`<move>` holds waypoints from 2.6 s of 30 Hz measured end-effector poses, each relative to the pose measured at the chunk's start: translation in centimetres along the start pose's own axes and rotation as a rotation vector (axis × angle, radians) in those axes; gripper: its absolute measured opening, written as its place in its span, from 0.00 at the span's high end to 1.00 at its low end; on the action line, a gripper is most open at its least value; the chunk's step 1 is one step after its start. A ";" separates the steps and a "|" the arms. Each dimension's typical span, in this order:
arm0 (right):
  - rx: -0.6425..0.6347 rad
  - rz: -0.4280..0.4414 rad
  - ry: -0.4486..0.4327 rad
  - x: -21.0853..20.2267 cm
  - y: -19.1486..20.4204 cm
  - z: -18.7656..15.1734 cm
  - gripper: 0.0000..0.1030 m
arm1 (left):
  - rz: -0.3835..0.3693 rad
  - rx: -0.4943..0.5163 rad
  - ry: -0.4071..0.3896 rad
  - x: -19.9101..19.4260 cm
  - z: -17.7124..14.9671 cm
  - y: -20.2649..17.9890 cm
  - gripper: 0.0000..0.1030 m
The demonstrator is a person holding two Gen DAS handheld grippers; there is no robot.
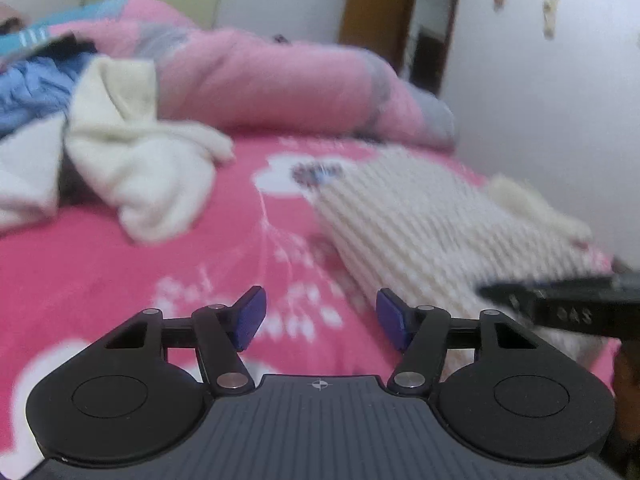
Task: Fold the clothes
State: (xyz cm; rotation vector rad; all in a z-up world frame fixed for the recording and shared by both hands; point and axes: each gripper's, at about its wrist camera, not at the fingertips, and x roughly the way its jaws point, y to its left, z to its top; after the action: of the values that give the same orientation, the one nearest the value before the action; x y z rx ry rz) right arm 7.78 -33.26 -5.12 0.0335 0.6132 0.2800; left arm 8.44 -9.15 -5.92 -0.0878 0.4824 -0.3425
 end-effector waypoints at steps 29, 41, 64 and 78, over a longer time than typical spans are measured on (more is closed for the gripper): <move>0.434 0.275 -0.016 -0.9 -18.6 4.6 0.54 | -0.095 0.407 -0.048 11.7 4.0 -10.4 0.36; 0.402 0.391 0.032 4.0 -18.7 5.2 0.83 | -0.177 0.341 -0.070 11.5 4.6 -9.3 0.36; 0.543 0.204 -0.186 0.4 -24.1 0.5 0.88 | -0.225 0.734 0.019 16.2 4.9 -21.4 0.39; 0.783 0.147 -0.317 -7.4 -25.6 -7.6 0.54 | -0.202 0.717 0.056 17.3 4.5 -21.2 0.38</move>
State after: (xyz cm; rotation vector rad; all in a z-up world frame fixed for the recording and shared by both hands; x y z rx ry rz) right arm 4.06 -60.31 -10.07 0.8637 0.3733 0.1573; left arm 18.53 -35.03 -6.13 0.5744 0.3834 -0.6996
